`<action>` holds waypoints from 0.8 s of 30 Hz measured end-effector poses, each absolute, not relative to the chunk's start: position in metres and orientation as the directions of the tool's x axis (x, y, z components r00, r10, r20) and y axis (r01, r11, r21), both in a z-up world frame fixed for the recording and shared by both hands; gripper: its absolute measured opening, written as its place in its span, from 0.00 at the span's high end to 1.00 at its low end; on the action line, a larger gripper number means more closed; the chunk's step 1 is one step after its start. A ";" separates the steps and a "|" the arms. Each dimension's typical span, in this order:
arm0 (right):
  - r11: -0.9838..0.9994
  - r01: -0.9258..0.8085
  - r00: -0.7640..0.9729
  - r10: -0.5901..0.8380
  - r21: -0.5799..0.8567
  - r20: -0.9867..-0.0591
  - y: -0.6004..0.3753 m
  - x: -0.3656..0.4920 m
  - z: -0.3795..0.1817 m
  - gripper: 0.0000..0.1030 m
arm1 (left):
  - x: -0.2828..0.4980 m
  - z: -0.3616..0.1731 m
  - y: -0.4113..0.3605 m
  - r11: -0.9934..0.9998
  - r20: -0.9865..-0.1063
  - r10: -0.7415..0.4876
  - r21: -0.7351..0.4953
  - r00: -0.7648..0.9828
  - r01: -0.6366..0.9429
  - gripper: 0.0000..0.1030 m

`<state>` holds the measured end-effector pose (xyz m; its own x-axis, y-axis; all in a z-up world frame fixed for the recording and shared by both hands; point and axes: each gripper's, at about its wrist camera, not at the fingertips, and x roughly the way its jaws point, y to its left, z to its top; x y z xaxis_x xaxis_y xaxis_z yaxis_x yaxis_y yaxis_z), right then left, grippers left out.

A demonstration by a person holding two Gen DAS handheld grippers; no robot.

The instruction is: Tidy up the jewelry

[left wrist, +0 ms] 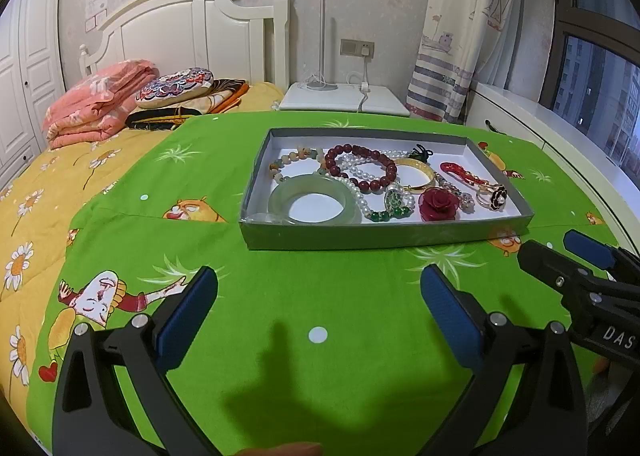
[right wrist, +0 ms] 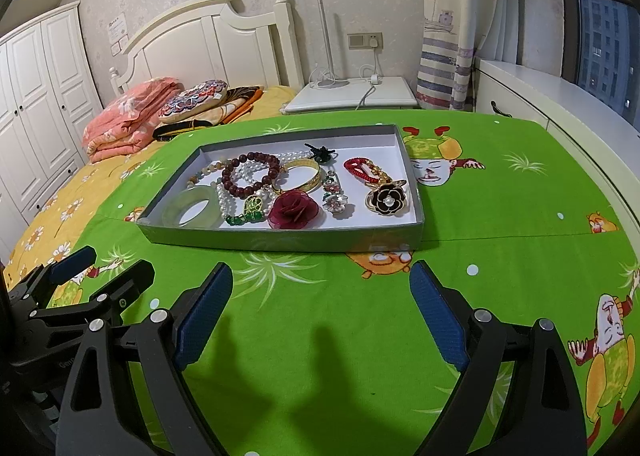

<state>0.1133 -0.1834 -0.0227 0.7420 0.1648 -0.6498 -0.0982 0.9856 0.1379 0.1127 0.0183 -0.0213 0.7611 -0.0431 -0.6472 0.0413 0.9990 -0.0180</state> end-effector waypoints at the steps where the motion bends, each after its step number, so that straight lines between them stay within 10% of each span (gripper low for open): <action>1: 0.986 -0.098 0.742 0.165 0.138 -0.650 -0.184 0.113 -0.023 0.18 | 0.113 -0.021 0.019 0.999 -0.648 -0.044 -0.019 0.761 0.042 0.04; 24: 0.992 -0.078 0.737 0.127 0.103 -0.664 -0.188 0.111 -0.033 0.18 | 0.116 -0.031 0.016 0.998 -0.684 -0.054 -0.006 0.727 0.068 0.04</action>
